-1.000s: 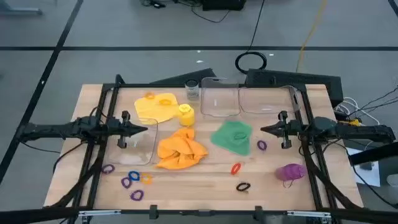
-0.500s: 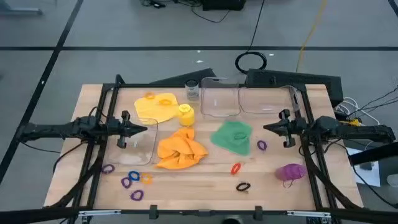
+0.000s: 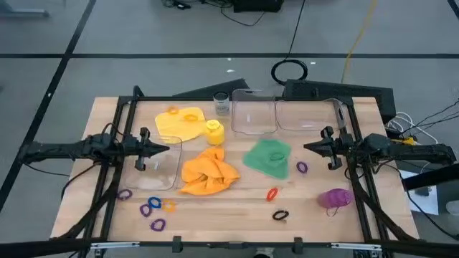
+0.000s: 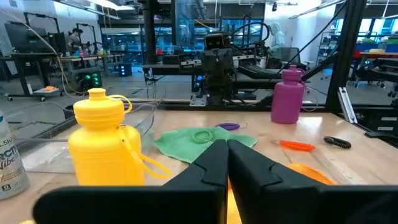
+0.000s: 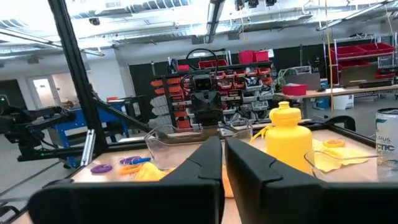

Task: Pick & Place Sports Items
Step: Put the purple water bottle into the top right transparent bin

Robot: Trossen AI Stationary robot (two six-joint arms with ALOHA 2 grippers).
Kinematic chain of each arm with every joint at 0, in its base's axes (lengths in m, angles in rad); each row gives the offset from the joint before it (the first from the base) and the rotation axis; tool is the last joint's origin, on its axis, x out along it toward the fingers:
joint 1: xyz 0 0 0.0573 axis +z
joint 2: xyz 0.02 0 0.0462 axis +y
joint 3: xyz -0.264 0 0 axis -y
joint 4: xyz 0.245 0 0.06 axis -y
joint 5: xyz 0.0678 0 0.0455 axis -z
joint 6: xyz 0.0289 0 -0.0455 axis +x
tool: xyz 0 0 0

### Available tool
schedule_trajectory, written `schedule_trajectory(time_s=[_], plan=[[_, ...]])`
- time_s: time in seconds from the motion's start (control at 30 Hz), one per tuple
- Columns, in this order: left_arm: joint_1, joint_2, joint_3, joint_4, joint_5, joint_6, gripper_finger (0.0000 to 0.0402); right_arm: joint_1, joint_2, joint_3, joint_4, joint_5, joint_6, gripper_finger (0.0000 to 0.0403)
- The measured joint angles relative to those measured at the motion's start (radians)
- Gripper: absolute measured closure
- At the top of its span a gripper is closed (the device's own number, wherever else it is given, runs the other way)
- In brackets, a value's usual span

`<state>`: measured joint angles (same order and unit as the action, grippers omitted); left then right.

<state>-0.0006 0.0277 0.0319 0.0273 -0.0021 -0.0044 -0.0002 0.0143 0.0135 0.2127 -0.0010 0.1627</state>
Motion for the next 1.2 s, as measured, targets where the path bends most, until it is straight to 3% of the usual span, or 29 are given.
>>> schedule_trajectory(time_s=[0.4, 0.7, 0.87, 1.2], plan=[[0.000, 0.000, 0.000, 0.000, 0.000, 0.000, 0.0353, 0.000, 0.000, 0.000, 0.074, 0.000, -0.038, 0.0403], [0.000, 0.000, 0.000, 0.000, 0.000, 0.000, 0.0353, 0.000, 0.000, 0.000, 0.423, 0.003, -0.050, 0.0403], [0.000, 0.000, 0.000, 0.000, 0.000, 0.000, 0.0353, 0.000, 0.005, 0.003, 0.472, 0.087, -0.085, 0.0403], [0.000, 0.000, 0.000, -0.001, 0.000, 0.000, 0.0353, 0.000, 0.185, 0.072, 0.464, 0.160, -0.071, 0.0403]])
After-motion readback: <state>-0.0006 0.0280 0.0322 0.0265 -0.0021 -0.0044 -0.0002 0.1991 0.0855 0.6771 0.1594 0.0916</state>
